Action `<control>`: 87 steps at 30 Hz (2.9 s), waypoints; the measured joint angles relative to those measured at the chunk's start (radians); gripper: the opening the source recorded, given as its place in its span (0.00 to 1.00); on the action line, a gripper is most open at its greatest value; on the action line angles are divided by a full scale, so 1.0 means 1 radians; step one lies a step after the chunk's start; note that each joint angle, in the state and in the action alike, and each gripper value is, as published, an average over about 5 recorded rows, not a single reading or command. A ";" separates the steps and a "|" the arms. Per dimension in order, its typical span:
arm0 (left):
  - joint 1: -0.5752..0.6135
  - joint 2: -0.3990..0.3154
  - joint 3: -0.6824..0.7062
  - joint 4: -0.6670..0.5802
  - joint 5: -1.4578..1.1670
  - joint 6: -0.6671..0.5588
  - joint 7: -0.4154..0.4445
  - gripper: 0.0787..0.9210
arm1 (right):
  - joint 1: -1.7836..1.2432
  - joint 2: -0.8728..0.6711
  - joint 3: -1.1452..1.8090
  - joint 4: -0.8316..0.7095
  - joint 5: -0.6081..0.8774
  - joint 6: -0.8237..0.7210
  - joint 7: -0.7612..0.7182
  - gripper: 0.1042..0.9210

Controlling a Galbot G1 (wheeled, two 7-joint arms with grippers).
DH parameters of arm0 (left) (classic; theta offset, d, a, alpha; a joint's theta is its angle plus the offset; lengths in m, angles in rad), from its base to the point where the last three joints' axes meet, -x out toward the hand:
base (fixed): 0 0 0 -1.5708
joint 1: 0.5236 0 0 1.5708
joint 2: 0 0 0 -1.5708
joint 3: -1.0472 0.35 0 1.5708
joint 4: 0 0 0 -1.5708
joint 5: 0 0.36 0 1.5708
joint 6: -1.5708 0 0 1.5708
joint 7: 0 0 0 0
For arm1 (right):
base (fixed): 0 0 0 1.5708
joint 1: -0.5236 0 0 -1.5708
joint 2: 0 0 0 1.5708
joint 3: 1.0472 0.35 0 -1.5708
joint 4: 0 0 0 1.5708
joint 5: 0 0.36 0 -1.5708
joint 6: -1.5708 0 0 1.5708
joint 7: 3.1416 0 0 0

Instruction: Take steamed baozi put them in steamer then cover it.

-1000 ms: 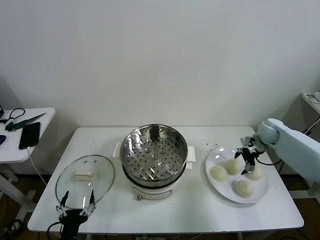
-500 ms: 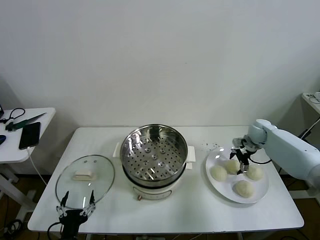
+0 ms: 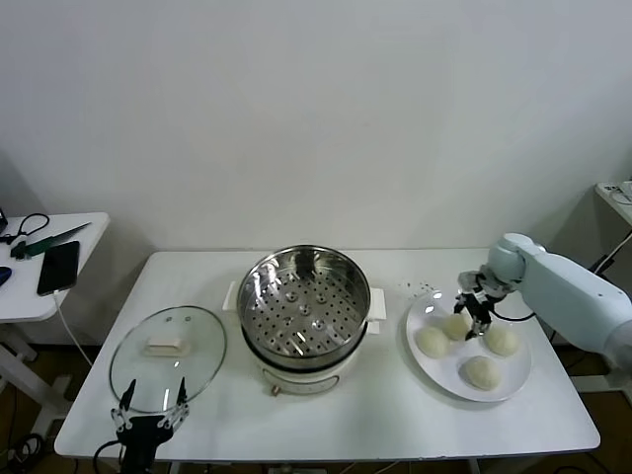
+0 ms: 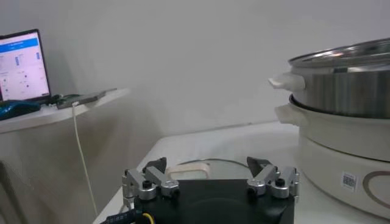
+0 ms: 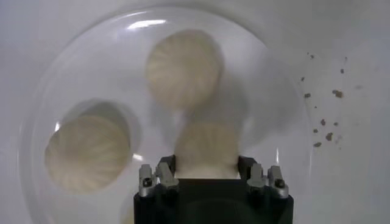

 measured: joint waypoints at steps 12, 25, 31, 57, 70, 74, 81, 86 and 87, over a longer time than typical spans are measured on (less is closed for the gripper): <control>0.011 0.000 0.005 -0.001 -0.001 -0.008 0.000 0.88 | 0.300 0.066 -0.188 0.086 0.102 0.126 -0.042 0.68; 0.027 0.001 0.006 -0.007 -0.002 -0.011 -0.002 0.88 | 0.471 0.258 -0.245 0.241 -0.043 0.359 -0.044 0.69; 0.032 0.005 0.006 -0.008 -0.003 -0.012 -0.002 0.88 | 0.474 0.358 -0.235 0.273 -0.141 0.443 -0.030 0.69; 0.032 0.009 -0.003 0.001 -0.030 -0.011 -0.003 0.88 | 0.305 0.590 -0.204 0.152 -0.401 0.571 0.005 0.70; 0.029 0.005 0.004 0.007 -0.035 -0.012 -0.006 0.88 | 0.273 0.612 -0.207 0.111 -0.409 0.562 0.006 0.87; 0.030 0.005 0.005 0.009 -0.036 -0.013 -0.006 0.88 | 0.274 0.607 -0.204 0.115 -0.395 0.561 0.000 0.88; 0.031 0.004 0.007 0.010 -0.036 -0.014 -0.006 0.88 | 0.299 0.575 -0.194 0.156 -0.362 0.560 -0.015 0.88; 0.030 0.004 0.011 0.010 -0.036 -0.014 -0.006 0.88 | 0.340 0.526 -0.196 0.211 -0.317 0.547 -0.024 0.88; 0.030 0.003 0.012 0.009 -0.036 -0.014 -0.006 0.88 | 0.352 0.512 -0.199 0.224 -0.304 0.542 -0.025 0.88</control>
